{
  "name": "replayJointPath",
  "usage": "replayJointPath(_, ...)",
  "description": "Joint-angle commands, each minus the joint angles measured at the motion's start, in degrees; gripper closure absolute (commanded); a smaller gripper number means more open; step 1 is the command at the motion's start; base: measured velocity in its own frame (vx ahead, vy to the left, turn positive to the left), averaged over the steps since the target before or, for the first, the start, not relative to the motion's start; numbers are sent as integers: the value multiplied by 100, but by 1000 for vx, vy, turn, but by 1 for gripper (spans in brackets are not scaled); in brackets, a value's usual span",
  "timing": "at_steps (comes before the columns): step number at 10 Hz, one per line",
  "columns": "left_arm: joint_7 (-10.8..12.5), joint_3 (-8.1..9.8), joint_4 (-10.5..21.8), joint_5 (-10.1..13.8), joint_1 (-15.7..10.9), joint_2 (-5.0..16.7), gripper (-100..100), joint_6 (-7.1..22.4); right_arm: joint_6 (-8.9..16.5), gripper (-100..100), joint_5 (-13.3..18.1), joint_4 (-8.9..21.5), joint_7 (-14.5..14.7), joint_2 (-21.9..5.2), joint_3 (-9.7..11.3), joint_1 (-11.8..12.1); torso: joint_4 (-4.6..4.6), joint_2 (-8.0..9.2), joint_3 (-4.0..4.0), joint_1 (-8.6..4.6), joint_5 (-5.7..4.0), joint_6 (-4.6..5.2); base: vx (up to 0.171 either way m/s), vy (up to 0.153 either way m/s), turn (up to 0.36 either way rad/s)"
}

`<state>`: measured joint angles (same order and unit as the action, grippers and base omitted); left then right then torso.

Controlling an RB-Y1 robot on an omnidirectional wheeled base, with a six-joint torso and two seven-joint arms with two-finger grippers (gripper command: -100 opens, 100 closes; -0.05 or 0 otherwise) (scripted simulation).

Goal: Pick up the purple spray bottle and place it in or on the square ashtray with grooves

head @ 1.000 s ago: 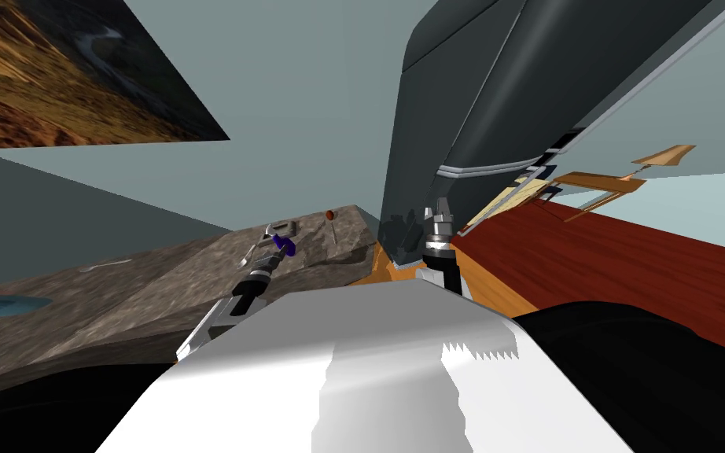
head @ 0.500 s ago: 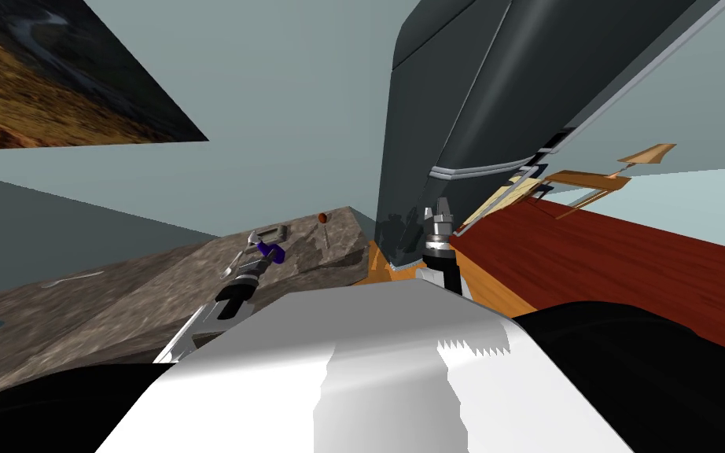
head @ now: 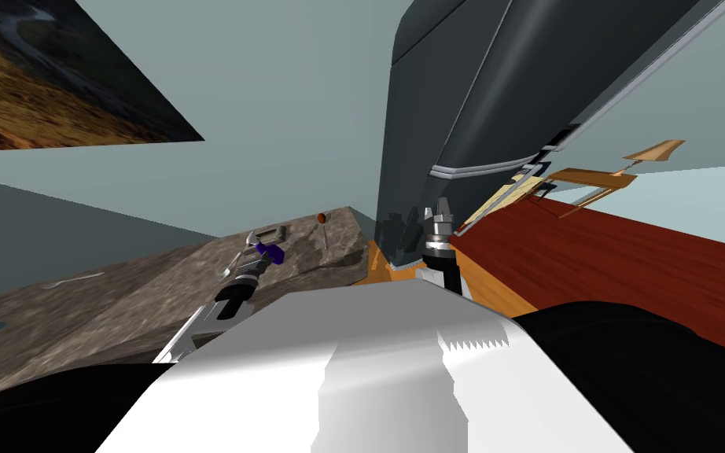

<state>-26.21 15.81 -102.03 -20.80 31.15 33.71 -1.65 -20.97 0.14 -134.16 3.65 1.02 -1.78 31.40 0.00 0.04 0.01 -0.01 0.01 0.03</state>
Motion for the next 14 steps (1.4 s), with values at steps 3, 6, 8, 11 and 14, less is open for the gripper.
replayJointPath(3,0,-2,0,0,0,0,100,-1,0,0,0,0,0,0,0,0,0,0,0,2,0,-1,0,0,0)
replayJointPath(6,0,-2,0,0,0,0,0,-1,0,0,0,0,0,0,0,0,1,1,1,1,-1,-1,0,0,0)
replayJointPath(8,27,147,108,154,208,123,100,216,0,0,0,0,0,1,2,-1,-15,27,5,-8,18,-23,-69,-83,-124)
replayJointPath(11,68,323,241,327,424,278,100,481,0,0,0,0,0,1,1,-1,-33,59,12,34,58,-56,-64,-44,-75)
replayJointPath(14,124,524,393,518,656,461,100,795,0,0,0,0,0,1,1,-1,-46,80,16,81,87,-90,-76,-42,-120)
